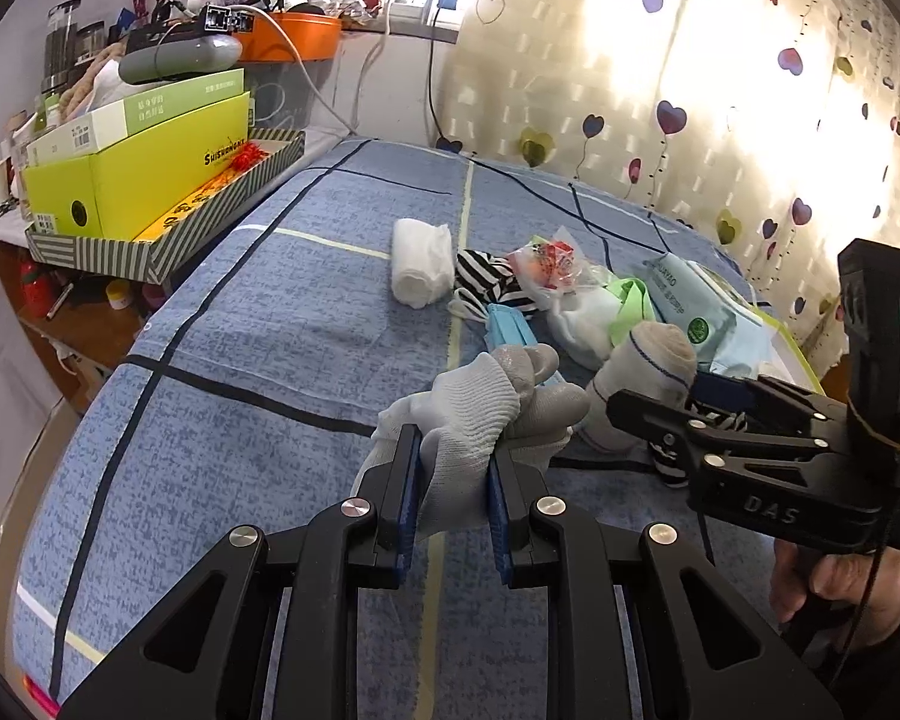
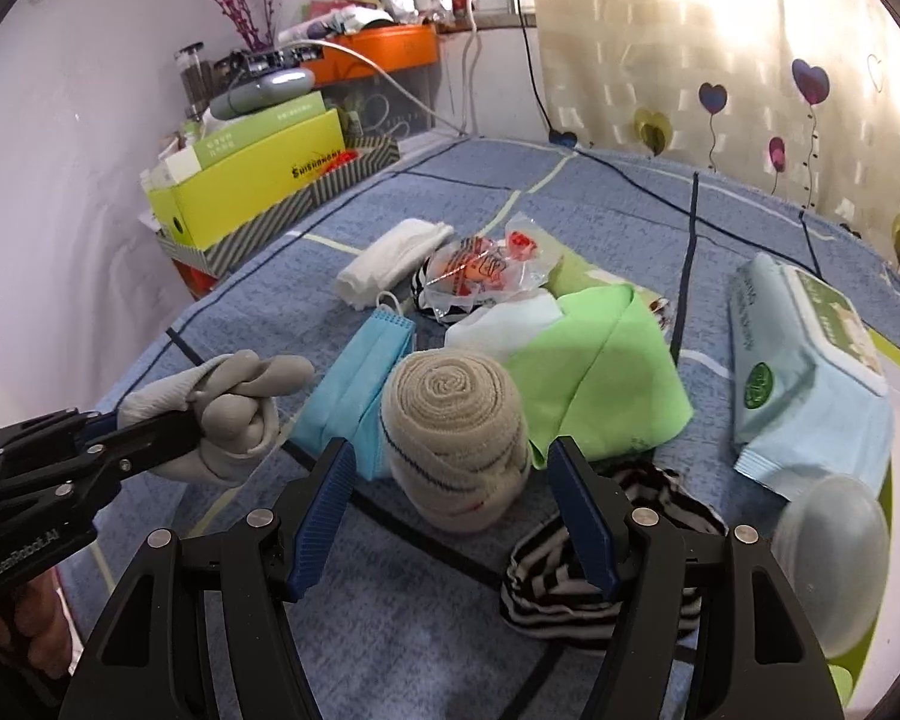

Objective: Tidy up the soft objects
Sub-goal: 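Grasp the rolled beige sock with the right gripper while the left gripper holds the grey sock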

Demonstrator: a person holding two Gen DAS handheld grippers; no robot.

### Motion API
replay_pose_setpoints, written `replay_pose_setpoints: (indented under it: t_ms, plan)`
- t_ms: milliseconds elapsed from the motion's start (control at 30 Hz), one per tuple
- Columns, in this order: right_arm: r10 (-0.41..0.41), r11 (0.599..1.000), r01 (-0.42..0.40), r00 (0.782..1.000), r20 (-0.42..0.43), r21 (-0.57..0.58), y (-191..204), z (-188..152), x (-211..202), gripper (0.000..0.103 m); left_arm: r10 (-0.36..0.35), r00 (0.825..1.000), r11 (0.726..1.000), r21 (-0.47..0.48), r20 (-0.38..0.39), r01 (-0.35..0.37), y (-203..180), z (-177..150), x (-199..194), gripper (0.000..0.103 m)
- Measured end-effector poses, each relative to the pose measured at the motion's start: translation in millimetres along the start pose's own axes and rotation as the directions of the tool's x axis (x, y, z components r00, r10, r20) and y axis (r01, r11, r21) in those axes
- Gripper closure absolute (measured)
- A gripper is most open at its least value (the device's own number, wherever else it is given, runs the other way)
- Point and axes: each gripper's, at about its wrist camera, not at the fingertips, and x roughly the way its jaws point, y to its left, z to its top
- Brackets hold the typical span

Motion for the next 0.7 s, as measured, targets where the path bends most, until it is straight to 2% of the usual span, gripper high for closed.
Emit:
replay_pose_setpoints:
  t_ms: [33,200,433,700]
  plan:
    - [-0.005,1.0,0.005,1.0,-0.004,0.0,0,0,2,0.058,0.001,1.0,1.0,0.0,-0.001,-0.001,0,0,1,0.082]
    - [0.012,1.0,-0.012,1.0,0.02,-0.002,-1,0,-6,0.059,0.003,1.0,1.0,0.002,0.0,-0.003,-4,3,2,0.082]
    - [0.024,1.0,-0.025,0.995,0.093,0.014,-7,0,-40,0.059,-0.002,0.999,1.0,0.014,0.032,0.001,-15,8,-7,0.082]
    - [0.01,0.999,-0.019,0.985,0.171,0.051,-22,-10,-85,0.059,-0.049,0.998,0.997,0.067,0.051,0.045,-49,18,-15,0.082]
